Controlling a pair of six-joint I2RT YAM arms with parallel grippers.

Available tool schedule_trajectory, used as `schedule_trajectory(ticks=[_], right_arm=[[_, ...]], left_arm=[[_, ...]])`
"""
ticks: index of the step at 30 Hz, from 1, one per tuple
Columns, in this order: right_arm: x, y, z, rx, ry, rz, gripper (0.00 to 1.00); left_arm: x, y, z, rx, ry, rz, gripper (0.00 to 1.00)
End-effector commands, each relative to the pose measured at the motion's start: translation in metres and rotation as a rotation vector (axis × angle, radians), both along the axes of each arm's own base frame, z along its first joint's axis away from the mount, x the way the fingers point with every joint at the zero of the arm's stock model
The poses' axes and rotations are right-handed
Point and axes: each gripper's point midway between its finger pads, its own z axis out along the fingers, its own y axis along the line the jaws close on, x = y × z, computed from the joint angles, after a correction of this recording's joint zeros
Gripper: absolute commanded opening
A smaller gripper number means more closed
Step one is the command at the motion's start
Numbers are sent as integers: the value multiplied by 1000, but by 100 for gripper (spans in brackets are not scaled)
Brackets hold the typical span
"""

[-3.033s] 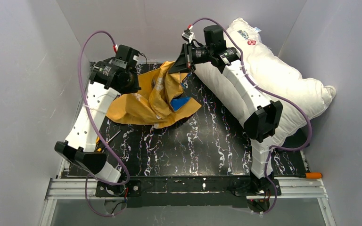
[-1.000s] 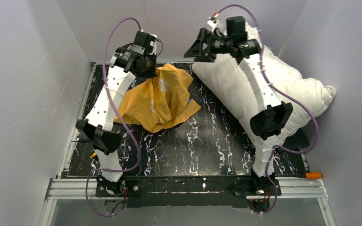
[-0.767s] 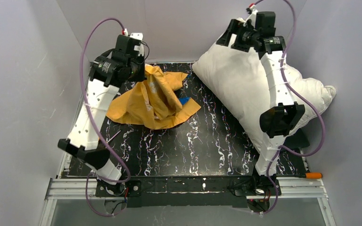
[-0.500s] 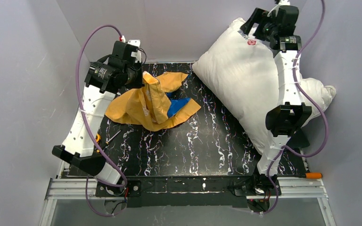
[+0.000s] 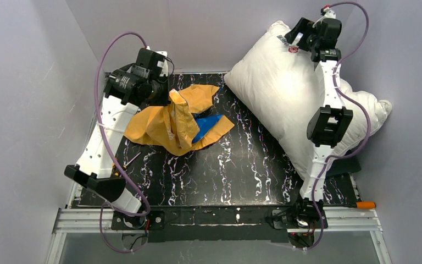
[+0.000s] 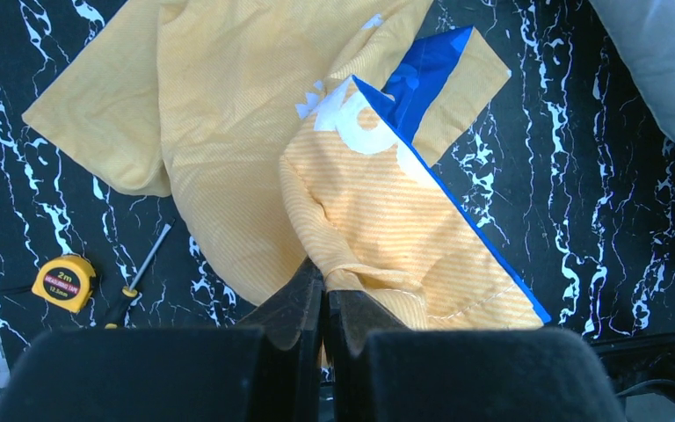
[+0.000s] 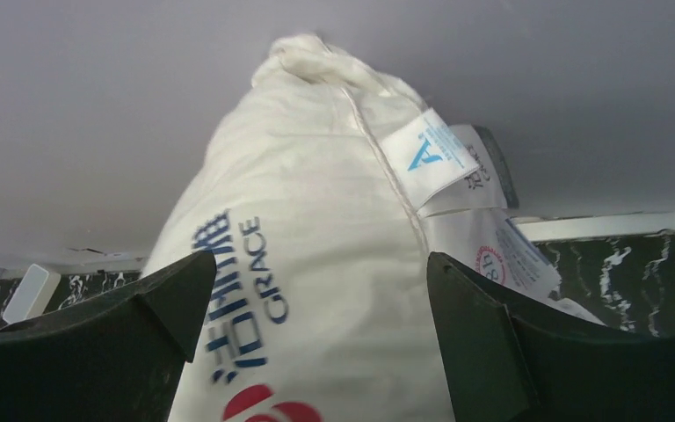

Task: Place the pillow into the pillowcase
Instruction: Pick up the pillow at the center of the board.

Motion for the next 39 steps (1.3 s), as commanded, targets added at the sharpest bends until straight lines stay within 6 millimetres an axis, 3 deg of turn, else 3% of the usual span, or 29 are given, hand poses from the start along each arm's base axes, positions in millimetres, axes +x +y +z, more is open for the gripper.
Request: schedule_trajectory(ticks=[1, 4, 8, 10, 12, 13, 14, 20, 25, 28, 32, 35, 39], right_arm=[[21, 6, -15, 86, -30, 61, 98], [31, 13, -40, 168, 4, 85, 98], [36, 26, -50, 268, 20, 141, 92], [33, 37, -53, 312, 37, 195, 67], [25, 48, -49, 360, 54, 258, 17], [20, 52, -46, 376, 64, 282, 1], [14, 56, -39, 383, 64, 304, 1], [-35, 64, 46, 337, -23, 372, 1], [-102, 73, 122, 308, -103, 405, 1], [-144, 78, 148, 303, -123, 411, 1], [-189, 86, 151, 299, -66, 437, 1], [-221, 101, 128, 228, 24, 495, 1], [-279, 156, 95, 135, 164, 651, 1]], left_arm=[[-3, -1, 3, -5, 31, -11, 0], [-2, -2, 7, -2, 29, -17, 0], [2, -2, 13, -2, 14, -8, 0], [5, -4, 17, -12, 2, -4, 0], [8, -6, 22, -27, -12, 0, 0], [10, -7, 23, -32, -18, -1, 0], [12, -8, 25, -39, -24, 0, 0], [28, -11, 39, -102, -81, 25, 0], [44, -5, 49, -151, -120, 74, 0], [51, 2, 54, -148, -154, 103, 0], [56, 9, 61, -152, -184, 120, 0], [57, 11, 62, -145, -198, 127, 0], [65, 24, 54, -92, -200, 184, 0]])
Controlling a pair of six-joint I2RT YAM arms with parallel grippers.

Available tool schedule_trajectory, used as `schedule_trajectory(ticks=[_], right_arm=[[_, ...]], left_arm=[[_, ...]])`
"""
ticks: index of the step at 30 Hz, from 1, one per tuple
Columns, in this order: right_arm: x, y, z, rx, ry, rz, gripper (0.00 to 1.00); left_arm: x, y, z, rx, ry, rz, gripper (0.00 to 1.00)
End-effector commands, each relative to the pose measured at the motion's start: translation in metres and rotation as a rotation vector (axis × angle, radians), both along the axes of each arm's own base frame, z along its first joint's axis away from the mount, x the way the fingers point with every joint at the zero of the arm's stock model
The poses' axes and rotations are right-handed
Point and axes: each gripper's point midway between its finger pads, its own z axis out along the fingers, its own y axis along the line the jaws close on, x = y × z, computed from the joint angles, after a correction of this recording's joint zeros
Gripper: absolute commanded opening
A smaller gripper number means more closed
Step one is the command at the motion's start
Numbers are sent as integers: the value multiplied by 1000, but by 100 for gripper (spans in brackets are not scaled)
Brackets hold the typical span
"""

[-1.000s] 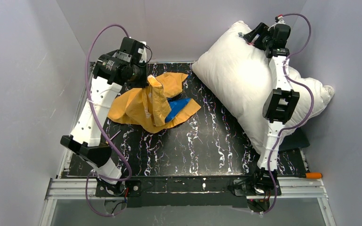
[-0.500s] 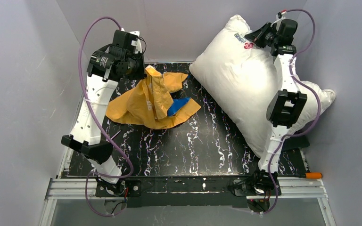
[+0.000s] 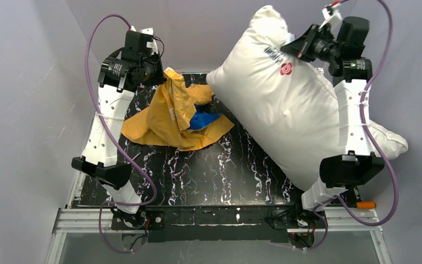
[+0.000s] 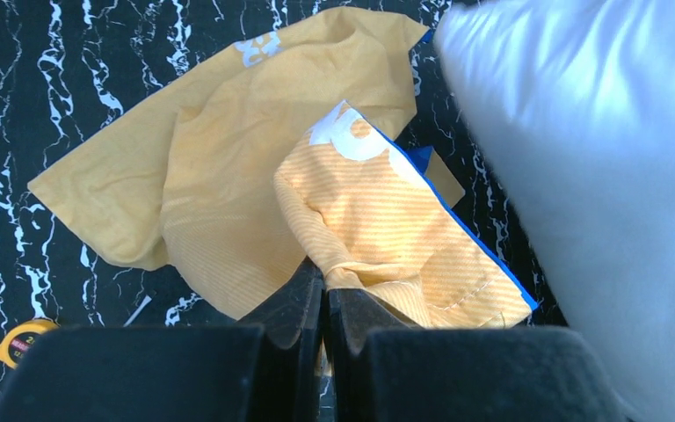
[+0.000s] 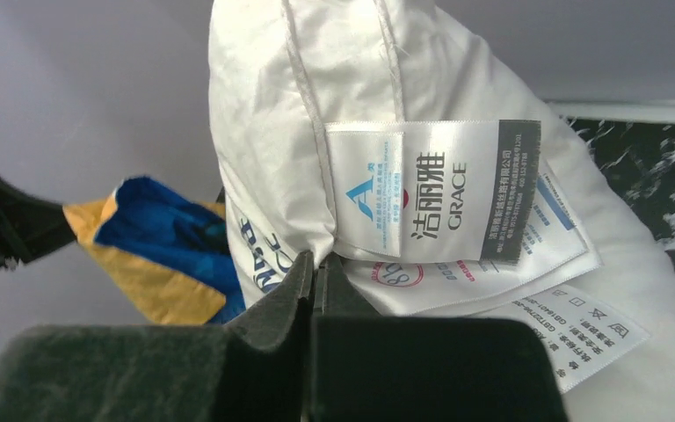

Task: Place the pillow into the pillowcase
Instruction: Pick up the pillow at the center of the board.

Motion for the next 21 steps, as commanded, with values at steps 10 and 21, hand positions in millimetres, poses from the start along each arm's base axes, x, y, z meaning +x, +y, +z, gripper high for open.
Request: schedule_trajectory(ticks=[10, 21], right_arm=[[-200, 122, -52, -188, 155, 519, 1], [-182, 131, -52, -314, 110, 503, 49]], left_arm=[[57, 31, -20, 23, 3, 131, 0], [43, -162, 5, -501, 37, -488, 0]])
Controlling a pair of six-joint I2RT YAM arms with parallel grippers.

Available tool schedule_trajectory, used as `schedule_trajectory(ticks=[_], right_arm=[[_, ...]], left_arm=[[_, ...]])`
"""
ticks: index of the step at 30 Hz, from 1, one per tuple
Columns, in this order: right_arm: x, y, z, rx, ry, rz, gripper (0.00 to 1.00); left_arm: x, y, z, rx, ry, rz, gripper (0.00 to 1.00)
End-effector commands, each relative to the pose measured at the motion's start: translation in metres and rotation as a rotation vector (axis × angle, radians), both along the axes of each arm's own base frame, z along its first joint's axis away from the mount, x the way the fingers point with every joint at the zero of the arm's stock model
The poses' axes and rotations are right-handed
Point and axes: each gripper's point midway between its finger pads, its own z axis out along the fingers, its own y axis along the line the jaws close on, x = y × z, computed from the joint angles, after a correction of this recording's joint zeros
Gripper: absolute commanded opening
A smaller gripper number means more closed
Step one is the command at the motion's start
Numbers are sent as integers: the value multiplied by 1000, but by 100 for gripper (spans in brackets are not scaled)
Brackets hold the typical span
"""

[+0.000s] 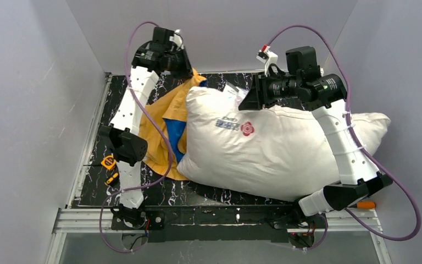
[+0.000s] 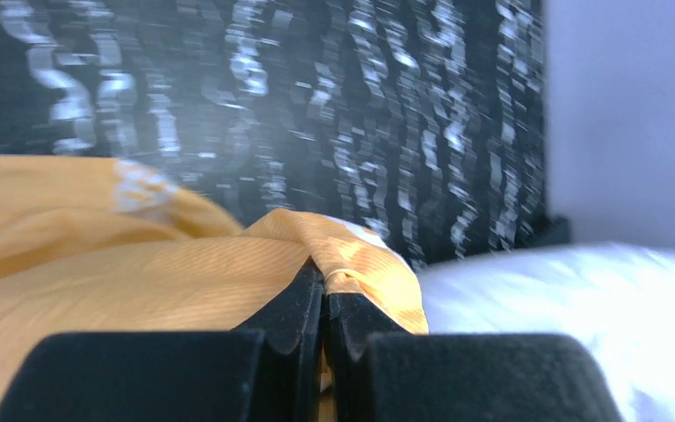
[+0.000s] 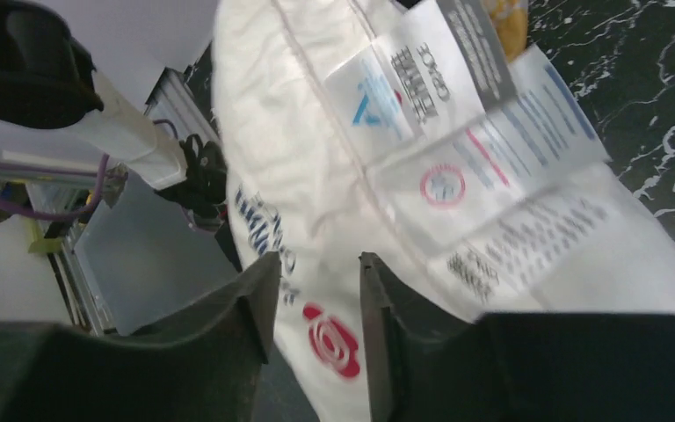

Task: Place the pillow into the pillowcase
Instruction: Pick up the pillow at the center of the board, then stuff the pillow into the pillowcase.

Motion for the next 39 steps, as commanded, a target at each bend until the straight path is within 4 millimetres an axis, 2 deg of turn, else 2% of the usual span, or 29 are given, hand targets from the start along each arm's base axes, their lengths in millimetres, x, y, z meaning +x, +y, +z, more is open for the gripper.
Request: schedule_trajectory(ticks=[1, 3, 5, 9, 12, 17, 20, 24, 29, 33, 35, 37, 39], right_arm=[[28, -6, 26, -36, -157, -64, 58], [46, -6, 33, -43, -206, -101, 71], [62, -1, 39, -33, -247, -120, 82], [83, 15, 45, 16, -281, -90, 90], [93, 30, 33, 33, -255, -29, 98], [100, 46, -7, 0, -205, 51, 98], [104, 59, -24, 9, -185, 79, 98], [104, 86, -41, 24, -155, 132, 98], [112, 125, -51, 74, -136, 174, 98], [105, 145, -76, 40, -83, 215, 98], [101, 147, -95, 12, -42, 221, 91], [97, 147, -108, -4, 6, 233, 65], [96, 146, -110, -18, 20, 244, 34]], left_arm=[[-53, -94, 80, -278, -140, -315, 0], [-68, -109, 86, -312, -135, -353, 0], [-79, -116, 88, -333, -129, -372, 0], [-88, -110, 85, -324, -123, -351, 0], [-88, -99, 83, -279, -139, -308, 0], [-76, -70, 79, -227, -117, -157, 0], [-65, -45, 75, -271, -43, -47, 0], [-58, -22, 76, -244, -55, 33, 0], [-56, -17, 77, -293, -19, 57, 0], [-52, -10, 80, -290, -33, 67, 0], [-48, 0, 84, -291, -46, 91, 0], [-45, 11, 88, -290, -62, 111, 0], [-41, 25, 91, -276, -81, 137, 0]])
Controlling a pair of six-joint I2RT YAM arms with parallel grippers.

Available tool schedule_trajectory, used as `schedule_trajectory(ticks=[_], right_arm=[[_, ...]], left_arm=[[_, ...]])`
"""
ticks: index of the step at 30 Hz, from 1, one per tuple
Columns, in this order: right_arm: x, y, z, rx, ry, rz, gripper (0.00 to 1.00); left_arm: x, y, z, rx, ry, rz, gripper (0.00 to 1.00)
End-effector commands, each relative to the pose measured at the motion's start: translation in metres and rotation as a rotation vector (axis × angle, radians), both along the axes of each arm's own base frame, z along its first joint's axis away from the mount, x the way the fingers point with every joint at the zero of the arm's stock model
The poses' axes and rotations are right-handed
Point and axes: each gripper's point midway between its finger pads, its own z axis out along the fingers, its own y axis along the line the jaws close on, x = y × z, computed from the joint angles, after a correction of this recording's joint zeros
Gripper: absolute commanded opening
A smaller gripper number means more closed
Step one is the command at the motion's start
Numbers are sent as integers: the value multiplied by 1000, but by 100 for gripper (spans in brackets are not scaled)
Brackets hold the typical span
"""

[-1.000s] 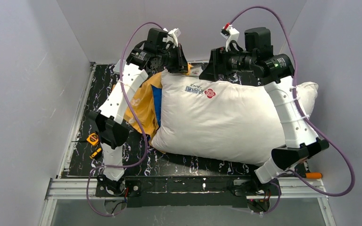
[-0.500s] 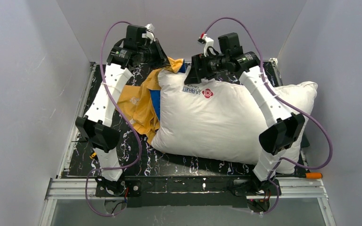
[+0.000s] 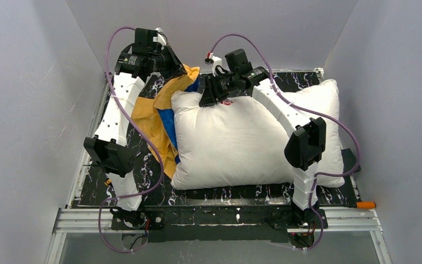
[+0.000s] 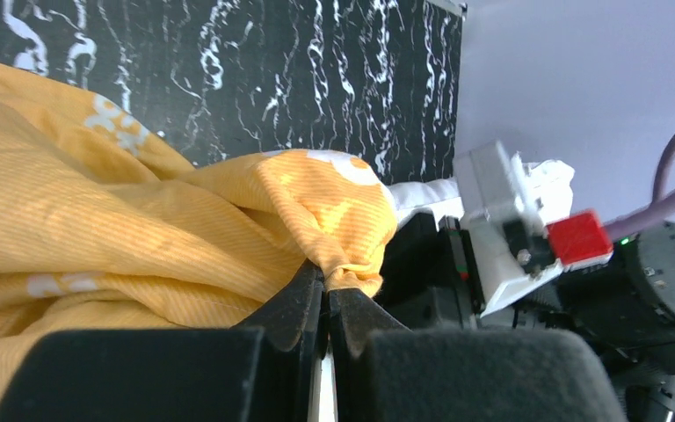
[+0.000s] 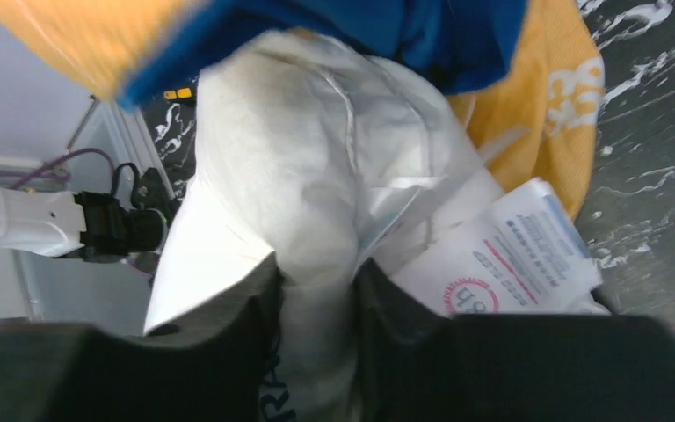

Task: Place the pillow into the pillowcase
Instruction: Stuff the pillow into the pillowcase.

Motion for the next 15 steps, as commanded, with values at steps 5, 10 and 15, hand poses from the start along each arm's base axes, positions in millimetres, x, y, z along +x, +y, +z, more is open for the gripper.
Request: schedule_trajectory(ticks=[5, 10, 15], right_arm=[[-3, -5, 36, 4, -21, 0, 1], [12, -48, 106, 24, -168, -174, 1], [20, -101, 166, 14, -347, -400, 1]], left_arm=[[-7, 65, 51, 52, -135, 114, 0], [-8, 99, 51, 166, -142, 192, 0], [-12, 111, 58, 220, -180, 207, 0]])
